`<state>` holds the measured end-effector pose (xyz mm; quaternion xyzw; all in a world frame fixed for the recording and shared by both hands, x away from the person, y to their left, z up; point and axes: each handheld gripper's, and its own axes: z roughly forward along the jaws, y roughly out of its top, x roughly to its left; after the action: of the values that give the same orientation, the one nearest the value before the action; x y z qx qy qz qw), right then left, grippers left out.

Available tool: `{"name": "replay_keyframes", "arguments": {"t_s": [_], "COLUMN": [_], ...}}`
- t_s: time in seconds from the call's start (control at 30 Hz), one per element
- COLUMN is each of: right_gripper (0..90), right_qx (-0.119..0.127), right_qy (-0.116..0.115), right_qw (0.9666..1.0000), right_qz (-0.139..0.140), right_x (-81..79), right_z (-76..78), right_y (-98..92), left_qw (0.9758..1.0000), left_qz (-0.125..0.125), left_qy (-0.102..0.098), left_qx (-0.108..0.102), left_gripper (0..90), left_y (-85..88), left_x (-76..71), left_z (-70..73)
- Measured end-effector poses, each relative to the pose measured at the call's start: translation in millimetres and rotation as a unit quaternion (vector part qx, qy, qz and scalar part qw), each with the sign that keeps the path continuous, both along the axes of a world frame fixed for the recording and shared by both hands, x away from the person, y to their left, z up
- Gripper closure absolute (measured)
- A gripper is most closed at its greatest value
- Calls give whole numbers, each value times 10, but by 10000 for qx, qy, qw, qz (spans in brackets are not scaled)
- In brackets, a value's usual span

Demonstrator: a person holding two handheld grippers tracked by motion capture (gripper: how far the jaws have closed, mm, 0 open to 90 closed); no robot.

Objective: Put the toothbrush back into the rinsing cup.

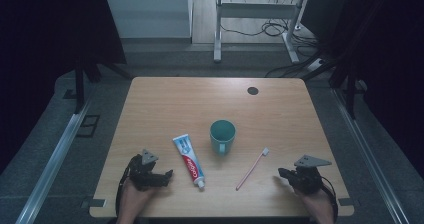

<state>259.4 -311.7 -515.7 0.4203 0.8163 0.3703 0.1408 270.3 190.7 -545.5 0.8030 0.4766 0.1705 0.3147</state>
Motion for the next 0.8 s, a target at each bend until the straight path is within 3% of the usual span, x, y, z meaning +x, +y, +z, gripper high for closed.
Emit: {"name": "replay_keyframes", "arguments": {"t_s": [0.43, 0.8], "right_gripper": [893, 891], "right_qx": [16, 217], "right_qy": [22, 174], "right_qw": [9997, 9982], "right_qz": [260, 531], "right_x": [13, 48], "right_z": [44, 32], "right_y": [165, 340], "left_qw": [10000, 10000], "left_qz": [20, 21], "left_qy": [-2, -2], "left_qx": [-2, -2], "left_gripper": [29, 29], "left_y": [-3, -3], "left_x": [0, 0], "left_z": [0, 0]}}
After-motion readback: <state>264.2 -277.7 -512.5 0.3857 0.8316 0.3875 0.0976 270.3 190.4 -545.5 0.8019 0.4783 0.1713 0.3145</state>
